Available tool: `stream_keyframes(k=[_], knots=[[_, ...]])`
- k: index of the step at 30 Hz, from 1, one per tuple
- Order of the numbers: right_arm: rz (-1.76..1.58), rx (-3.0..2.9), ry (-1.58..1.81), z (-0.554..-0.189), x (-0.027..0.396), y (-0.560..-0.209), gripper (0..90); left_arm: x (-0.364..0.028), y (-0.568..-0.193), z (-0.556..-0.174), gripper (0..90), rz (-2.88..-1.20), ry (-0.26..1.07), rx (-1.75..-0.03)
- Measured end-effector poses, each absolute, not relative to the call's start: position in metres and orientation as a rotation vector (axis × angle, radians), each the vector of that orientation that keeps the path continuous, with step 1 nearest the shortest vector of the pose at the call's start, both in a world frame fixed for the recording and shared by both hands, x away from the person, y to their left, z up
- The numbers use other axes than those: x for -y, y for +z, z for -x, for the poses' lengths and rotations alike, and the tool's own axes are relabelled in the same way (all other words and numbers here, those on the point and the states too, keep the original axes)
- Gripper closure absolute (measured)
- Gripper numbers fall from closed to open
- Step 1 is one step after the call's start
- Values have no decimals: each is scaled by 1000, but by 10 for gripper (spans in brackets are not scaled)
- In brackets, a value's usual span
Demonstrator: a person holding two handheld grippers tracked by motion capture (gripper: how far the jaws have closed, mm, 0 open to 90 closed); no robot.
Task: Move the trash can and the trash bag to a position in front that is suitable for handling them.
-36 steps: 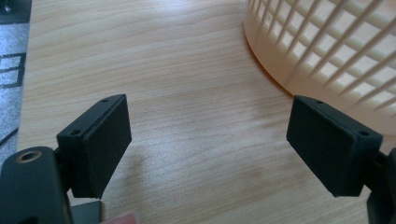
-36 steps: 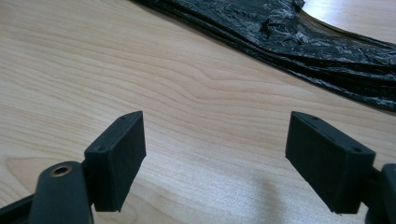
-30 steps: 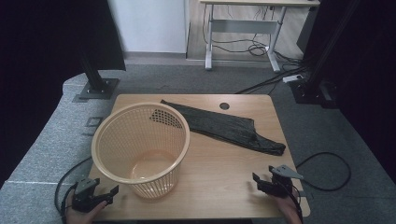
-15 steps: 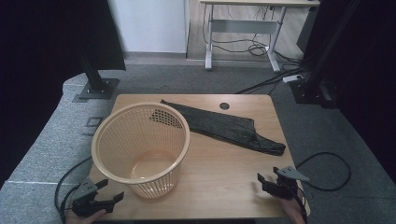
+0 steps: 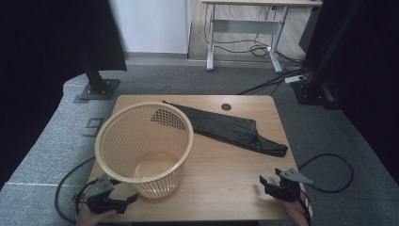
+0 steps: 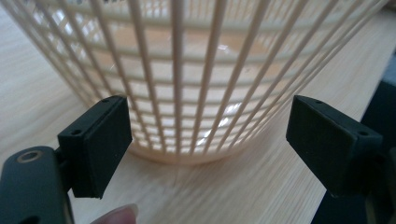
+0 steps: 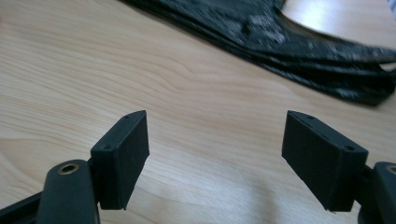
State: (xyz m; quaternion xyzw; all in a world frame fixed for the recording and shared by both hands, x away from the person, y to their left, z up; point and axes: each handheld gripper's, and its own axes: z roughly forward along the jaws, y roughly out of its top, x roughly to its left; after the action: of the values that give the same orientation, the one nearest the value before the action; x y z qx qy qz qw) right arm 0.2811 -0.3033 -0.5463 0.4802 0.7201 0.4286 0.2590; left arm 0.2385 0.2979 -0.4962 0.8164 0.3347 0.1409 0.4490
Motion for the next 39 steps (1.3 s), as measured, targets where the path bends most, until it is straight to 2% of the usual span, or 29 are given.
stream_keyframes(k=[16,29,32,39], knots=[[-1252,-1937,1270,-275,301,-540,236,-240,-500,-269,150,-2062,303,-710],[-1249,-1956,1255,-276,299,-542,238,-190,-500,-290,154,-2096,419,-758],[-1245,-1959,1247,-275,299,-541,238,-190,-501,-288,154,-2109,425,-755],[-1258,-1940,1241,-274,303,-541,238,-218,-501,-280,156,-2100,441,-840]])
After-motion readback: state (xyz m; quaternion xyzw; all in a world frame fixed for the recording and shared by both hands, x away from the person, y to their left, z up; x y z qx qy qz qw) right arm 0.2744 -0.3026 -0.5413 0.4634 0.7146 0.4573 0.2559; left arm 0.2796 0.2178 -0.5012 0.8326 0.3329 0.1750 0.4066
